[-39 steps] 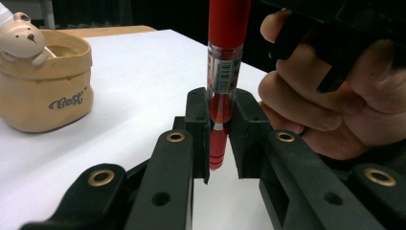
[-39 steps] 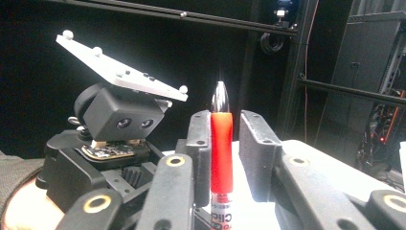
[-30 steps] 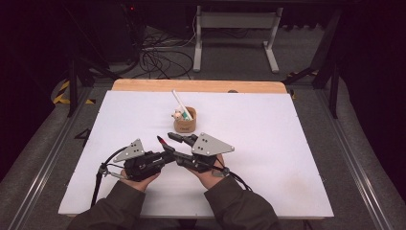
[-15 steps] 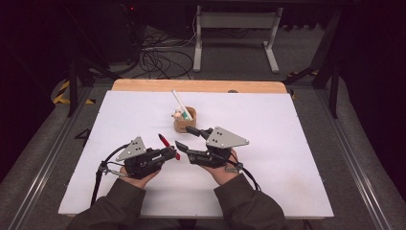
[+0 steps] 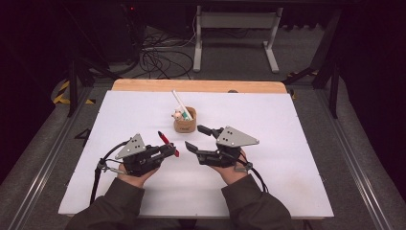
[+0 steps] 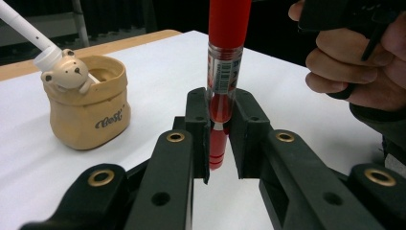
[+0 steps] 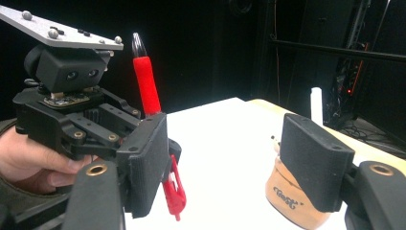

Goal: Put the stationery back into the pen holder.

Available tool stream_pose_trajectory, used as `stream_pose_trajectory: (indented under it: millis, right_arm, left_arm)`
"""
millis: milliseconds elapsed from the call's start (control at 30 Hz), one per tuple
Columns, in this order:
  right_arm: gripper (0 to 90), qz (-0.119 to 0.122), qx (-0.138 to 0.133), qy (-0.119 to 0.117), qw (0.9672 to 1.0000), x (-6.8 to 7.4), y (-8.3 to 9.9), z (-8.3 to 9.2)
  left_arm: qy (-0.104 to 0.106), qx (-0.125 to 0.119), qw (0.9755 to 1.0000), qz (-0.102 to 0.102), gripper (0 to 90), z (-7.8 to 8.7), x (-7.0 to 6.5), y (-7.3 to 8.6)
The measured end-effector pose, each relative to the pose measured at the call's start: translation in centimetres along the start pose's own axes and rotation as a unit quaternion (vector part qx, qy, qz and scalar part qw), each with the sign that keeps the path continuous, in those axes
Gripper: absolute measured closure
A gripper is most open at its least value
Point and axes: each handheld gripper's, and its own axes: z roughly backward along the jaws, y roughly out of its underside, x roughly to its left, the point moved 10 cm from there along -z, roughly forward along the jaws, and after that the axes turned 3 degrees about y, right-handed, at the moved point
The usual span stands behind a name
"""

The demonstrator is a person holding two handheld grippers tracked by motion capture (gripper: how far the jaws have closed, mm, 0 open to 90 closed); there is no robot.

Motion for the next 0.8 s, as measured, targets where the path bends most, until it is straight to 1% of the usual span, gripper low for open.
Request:
stream_pose_trajectory:
  millis: [200, 233, 300, 333, 400, 467, 500, 567, 800]
  right_arm:
    - [31.2, -0.005, 0.002, 0.007, 1.0000, -0.7, 0.3, 0.7]
    - [30.8, -0.005, 0.003, 0.008, 1.0000, -0.8, 0.3, 0.8]
    - [30.1, -0.006, 0.005, 0.010, 0.9999, -1.0, 0.5, 1.0]
    - [29.7, -0.007, 0.005, 0.009, 0.9999, -1.1, 0.5, 1.1]
    - [28.5, -0.008, 0.008, 0.010, 0.9999, -1.3, 0.7, 1.3]
    - [27.4, -0.010, 0.008, 0.011, 0.9999, -1.6, 0.7, 1.6]
    - [27.0, -0.010, 0.007, 0.012, 0.9999, -1.6, 0.7, 1.6]
    - [26.2, -0.009, 0.008, 0.015, 0.9998, -1.9, 0.7, 1.9]
    - [23.2, -0.007, 0.003, 0.019, 0.9998, -2.6, 0.5, 2.7]
  left_arm:
    - [-0.002, -0.004, 1.0000, -0.004, 79.2, -0.2, 0.2, -0.7]
    - [-0.003, -0.004, 0.9999, -0.009, 79.3, -0.2, 0.3, -0.8]
    - [-0.002, -0.005, 1.0000, -0.008, 79.3, -0.4, 0.2, -1.1]
    - [-0.004, -0.005, 0.9999, -0.011, 79.3, -0.5, 0.3, -1.3]
    - [-0.002, -0.006, 1.0000, -0.007, 79.3, -0.8, 0.3, -1.5]
    - [-0.004, -0.004, 0.9999, -0.010, 79.3, -1.0, 0.4, -1.7]
    - [-0.006, -0.006, 0.9999, -0.013, 79.2, -1.1, 0.5, -1.9]
    - [-0.009, -0.007, 0.9999, -0.011, 79.3, -1.3, 0.7, -2.1]
    - [-0.019, -0.002, 0.9997, -0.012, 79.3, -2.0, 1.6, -2.6]
